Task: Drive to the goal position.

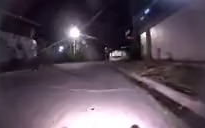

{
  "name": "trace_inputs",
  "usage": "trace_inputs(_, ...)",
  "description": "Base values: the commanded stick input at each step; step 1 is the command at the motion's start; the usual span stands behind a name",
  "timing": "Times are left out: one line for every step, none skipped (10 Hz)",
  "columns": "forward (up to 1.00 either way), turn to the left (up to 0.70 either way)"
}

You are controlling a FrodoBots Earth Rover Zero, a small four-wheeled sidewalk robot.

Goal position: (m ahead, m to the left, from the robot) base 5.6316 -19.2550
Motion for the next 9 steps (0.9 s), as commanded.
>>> trace_inputs(0.70,0.00)
trace_inputs(0.70,0.00)
trace_inputs(0.70,0.00)
trace_inputs(0.70,0.00)
trace_inputs(0.70,0.00)
trace_inputs(0.70,0.00)
trace_inputs(0.70,0.00)
trace_inputs(0.70,0.00)
trace_inputs(0.70,0.00)
